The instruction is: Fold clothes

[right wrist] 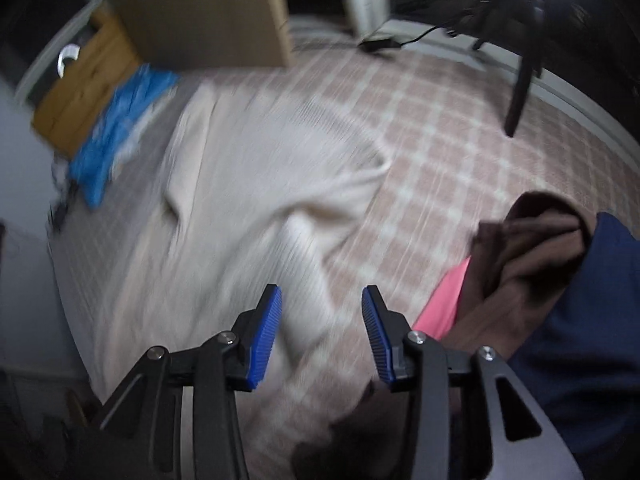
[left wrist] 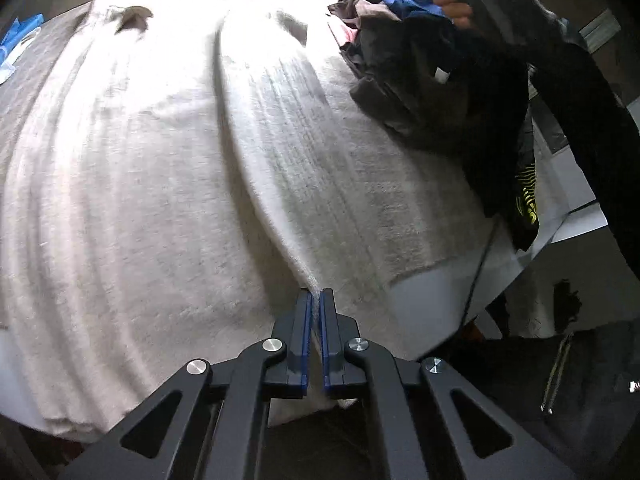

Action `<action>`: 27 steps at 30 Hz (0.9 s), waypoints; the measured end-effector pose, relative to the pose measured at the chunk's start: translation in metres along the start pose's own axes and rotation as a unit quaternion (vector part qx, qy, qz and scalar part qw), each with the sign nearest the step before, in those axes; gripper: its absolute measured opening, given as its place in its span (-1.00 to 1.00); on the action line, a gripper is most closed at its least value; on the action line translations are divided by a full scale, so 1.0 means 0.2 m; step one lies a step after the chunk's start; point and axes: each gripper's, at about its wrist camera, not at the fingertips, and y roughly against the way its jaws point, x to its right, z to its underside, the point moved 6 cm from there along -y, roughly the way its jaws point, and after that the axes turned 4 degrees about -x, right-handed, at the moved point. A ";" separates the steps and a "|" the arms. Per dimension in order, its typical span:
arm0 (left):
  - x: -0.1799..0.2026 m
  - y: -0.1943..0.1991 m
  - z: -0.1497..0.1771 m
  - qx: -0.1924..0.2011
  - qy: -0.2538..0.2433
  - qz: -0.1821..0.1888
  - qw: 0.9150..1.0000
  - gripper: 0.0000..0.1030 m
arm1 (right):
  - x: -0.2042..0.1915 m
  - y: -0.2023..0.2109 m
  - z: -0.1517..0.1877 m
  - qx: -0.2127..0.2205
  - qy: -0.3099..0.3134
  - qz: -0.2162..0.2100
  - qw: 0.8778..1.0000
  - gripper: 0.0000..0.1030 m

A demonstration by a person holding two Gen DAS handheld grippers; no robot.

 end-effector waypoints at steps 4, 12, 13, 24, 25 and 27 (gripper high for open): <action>-0.14 0.07 0.00 -0.012 0.019 -0.049 0.999 -0.90 | 0.12 -0.09 -0.13 0.000 -0.022 0.012 1.000 -0.20; -0.02 0.02 -0.08 -0.037 -0.037 -0.062 0.997 -0.46 | 0.12 -0.37 -0.28 -0.024 -0.001 -0.030 0.999 -0.61; 0.00 0.01 -0.09 -0.040 -0.044 -0.063 0.996 -0.46 | 0.09 -0.38 -0.30 -0.023 0.012 -0.036 0.999 -0.89; 0.06 -0.01 -0.12 -0.052 -0.067 -0.060 0.995 -0.38 | -0.10 -0.42 -0.41 -0.044 0.208 0.155 0.965 -0.45; 0.06 0.02 -0.12 -0.048 -0.065 -0.062 0.995 -0.38 | -0.07 -0.39 -0.40 -0.040 0.190 0.141 0.971 -0.33; 0.09 0.08 -0.10 -0.033 -0.063 -0.060 0.996 -0.38 | -0.01 -0.32 -0.38 -0.033 0.152 0.112 0.982 -0.17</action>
